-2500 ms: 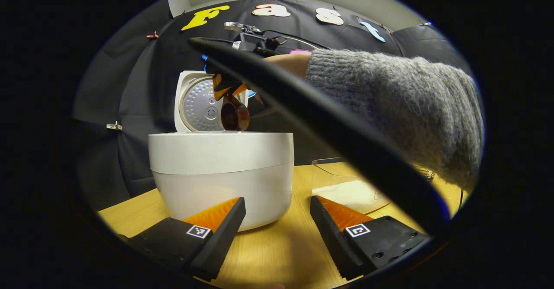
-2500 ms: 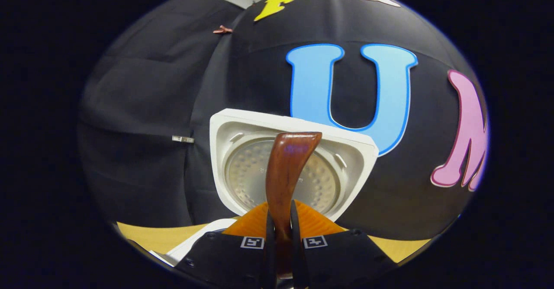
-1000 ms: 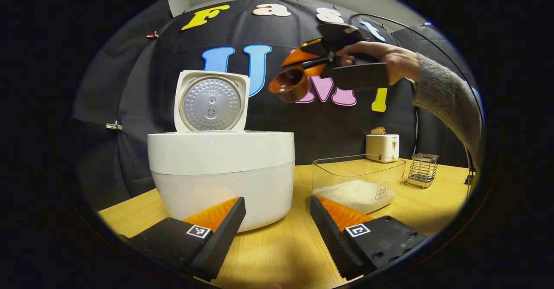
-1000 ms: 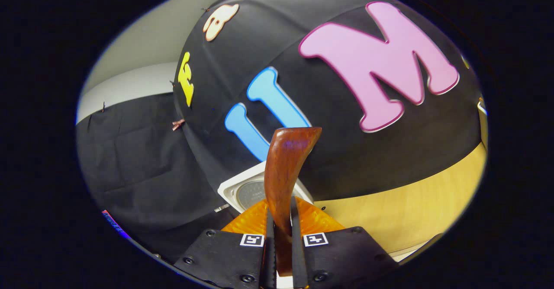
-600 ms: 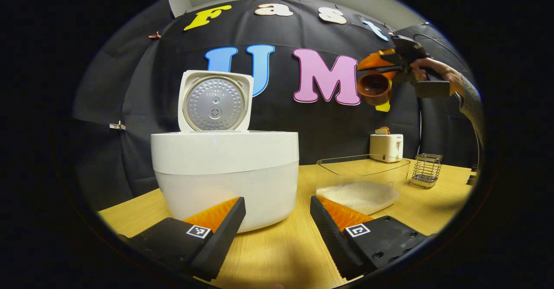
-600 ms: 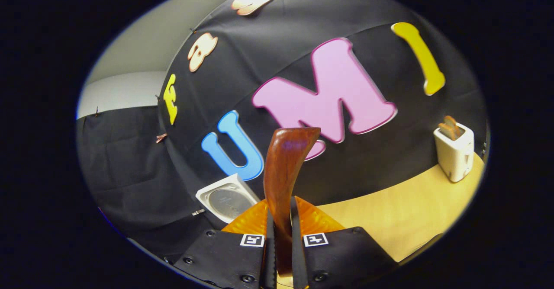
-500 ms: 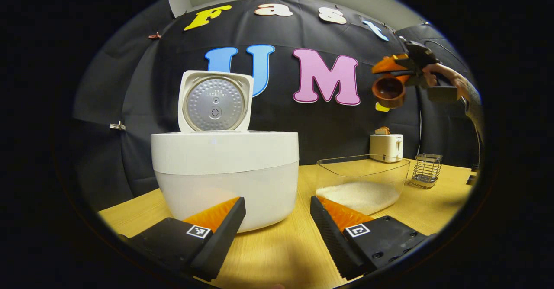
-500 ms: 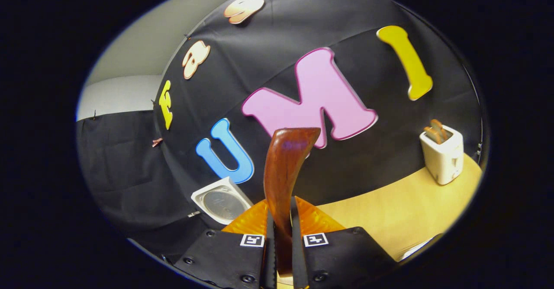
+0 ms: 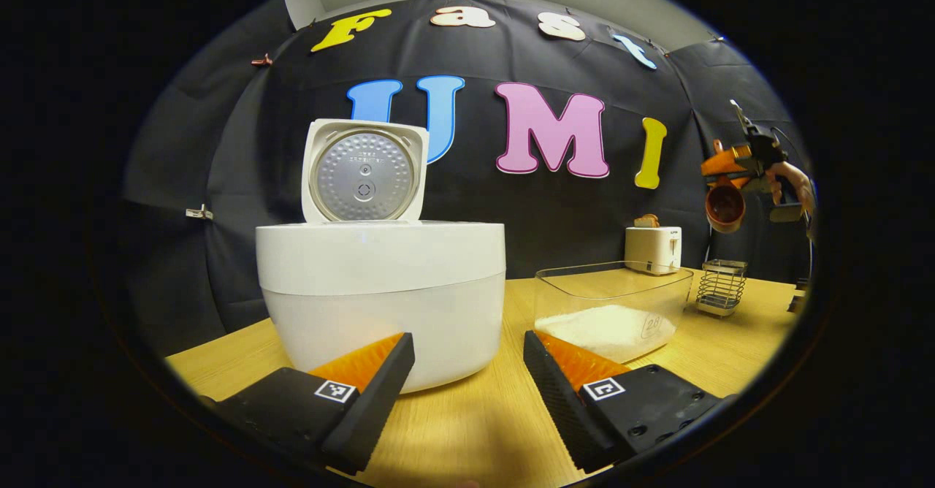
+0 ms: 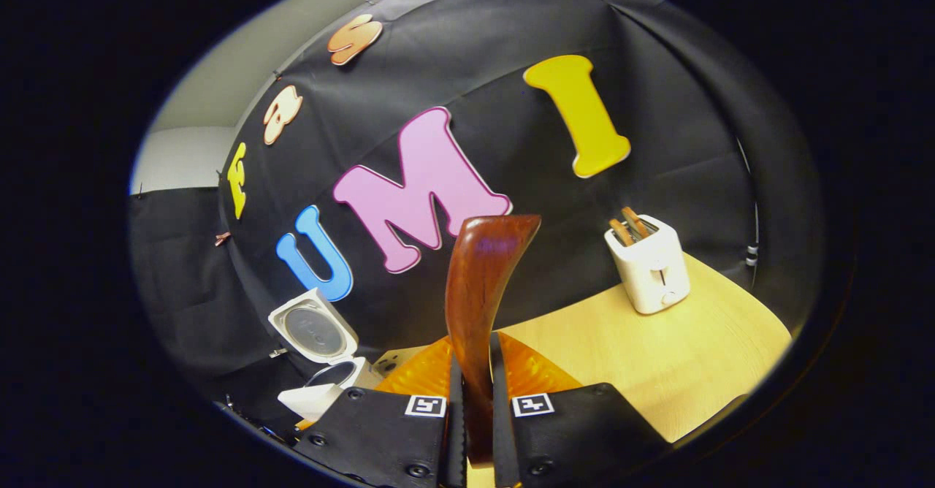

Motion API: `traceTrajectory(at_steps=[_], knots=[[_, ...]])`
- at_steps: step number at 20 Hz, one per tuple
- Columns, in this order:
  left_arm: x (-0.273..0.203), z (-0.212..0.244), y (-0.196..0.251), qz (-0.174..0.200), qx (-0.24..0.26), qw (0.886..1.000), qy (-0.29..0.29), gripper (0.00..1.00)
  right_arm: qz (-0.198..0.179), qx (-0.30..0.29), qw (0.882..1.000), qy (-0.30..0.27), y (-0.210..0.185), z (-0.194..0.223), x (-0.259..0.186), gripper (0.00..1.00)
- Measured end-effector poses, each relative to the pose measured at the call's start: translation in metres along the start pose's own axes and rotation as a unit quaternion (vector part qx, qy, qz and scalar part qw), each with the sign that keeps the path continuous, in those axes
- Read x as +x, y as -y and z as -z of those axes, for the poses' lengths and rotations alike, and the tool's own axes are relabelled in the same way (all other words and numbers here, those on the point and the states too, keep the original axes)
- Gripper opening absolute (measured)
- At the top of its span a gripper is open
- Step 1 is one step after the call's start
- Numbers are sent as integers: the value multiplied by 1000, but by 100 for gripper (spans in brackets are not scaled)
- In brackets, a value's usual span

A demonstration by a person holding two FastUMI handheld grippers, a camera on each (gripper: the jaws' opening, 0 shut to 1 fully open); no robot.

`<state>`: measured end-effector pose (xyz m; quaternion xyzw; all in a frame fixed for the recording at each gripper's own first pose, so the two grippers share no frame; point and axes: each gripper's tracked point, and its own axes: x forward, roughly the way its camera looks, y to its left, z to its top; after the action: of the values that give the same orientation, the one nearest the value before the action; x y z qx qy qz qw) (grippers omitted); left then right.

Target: Close the left gripper, press the button to open the rice cooker; take a wooden spoon from the chopstick holder with the right hand, scoop a spoonful of rice and pour it into the rice cooker, then put the wooden spoon back into the chopstick holder.

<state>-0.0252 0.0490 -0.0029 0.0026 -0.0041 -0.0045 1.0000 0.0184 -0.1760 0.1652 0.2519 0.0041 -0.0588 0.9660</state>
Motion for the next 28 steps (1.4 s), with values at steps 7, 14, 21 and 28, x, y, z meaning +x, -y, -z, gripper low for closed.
traceTrajectory(at_steps=[7,14,21,28], knots=[[1,0,0,-1,0,1000,0,97,62,-45,997,-10,56,41,-1,18],[1,0,0,-1,0,1000,1,97,97,-81,992,-21,79,80,3,7],[1,1,0,-1,0,1000,0,97,116,-60,991,-35,94,101,1,22],[8,0,-3,-30,11,999,-6,96,180,-145,973,19,114,71,-32,72]])
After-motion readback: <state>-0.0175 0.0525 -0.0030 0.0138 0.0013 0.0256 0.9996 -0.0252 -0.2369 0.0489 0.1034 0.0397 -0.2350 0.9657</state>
